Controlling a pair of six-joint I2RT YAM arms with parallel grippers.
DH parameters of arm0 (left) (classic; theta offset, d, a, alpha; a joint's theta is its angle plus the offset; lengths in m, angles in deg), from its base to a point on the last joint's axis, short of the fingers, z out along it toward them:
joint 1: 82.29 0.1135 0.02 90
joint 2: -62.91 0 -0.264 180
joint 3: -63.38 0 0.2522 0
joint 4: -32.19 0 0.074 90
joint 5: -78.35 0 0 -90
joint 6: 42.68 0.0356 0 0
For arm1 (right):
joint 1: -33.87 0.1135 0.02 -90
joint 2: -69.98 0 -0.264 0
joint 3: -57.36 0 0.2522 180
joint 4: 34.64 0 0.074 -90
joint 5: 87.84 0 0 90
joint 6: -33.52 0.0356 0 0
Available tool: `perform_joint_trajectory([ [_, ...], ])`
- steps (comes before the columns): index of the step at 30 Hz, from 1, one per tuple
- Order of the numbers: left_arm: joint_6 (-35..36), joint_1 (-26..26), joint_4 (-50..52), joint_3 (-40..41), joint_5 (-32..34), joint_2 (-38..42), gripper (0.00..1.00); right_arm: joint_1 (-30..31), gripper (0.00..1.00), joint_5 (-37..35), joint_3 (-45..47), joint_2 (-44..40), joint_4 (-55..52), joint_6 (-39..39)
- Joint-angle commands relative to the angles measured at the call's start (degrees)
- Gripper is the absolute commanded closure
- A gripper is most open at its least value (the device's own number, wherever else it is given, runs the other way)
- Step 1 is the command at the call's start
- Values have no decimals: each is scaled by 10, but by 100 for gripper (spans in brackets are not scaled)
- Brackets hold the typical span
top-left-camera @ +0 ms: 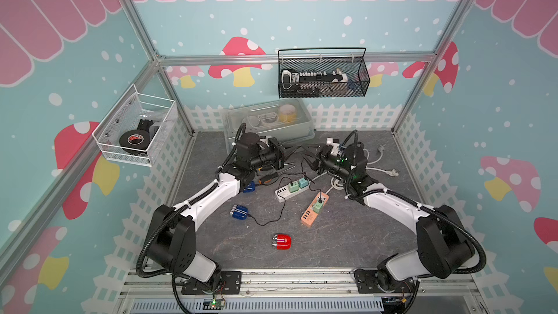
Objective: Charge the electric shaver
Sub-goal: Pick up the charging cable from the center of the board.
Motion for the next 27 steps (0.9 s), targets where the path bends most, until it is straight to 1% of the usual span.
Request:
perform_joint_trajectory([
  [1,57,25,23,-17,-83,6,100,-14,53,101,-22,-32,-88,0],
  [4,62,32,4,-23,-138,-10,100,-17,49,136,-22,-35,-91,16],
  [6,66,31,-1,-30,-162,-20,100,-16,49,172,-25,-25,-88,33],
  [8,69,32,-7,-37,-180,-26,100,-16,48,179,-20,-21,-70,47],
  [10,82,31,8,-48,-195,-32,100,-16,47,182,-18,-18,-73,48],
  [12,102,29,32,-61,-213,-36,100,-16,50,177,-13,-16,-60,52],
  [13,121,29,61,-69,-219,-35,100,-17,52,171,-10,-14,-46,60],
  [16,155,31,112,-70,-225,-29,100,-17,55,165,-8,-12,-25,73],
  [19,153,32,112,-58,-231,-26,100,-18,60,159,-5,-14,-20,73],
  [21,153,32,112,-56,-232,-25,100,-18,61,164,-4,-9,-11,76],
  [23,152,32,112,-56,-232,-26,100,-18,66,165,-2,-1,14,88],
  [27,146,32,105,-57,-233,-29,100,-18,66,175,-3,9,21,92],
])
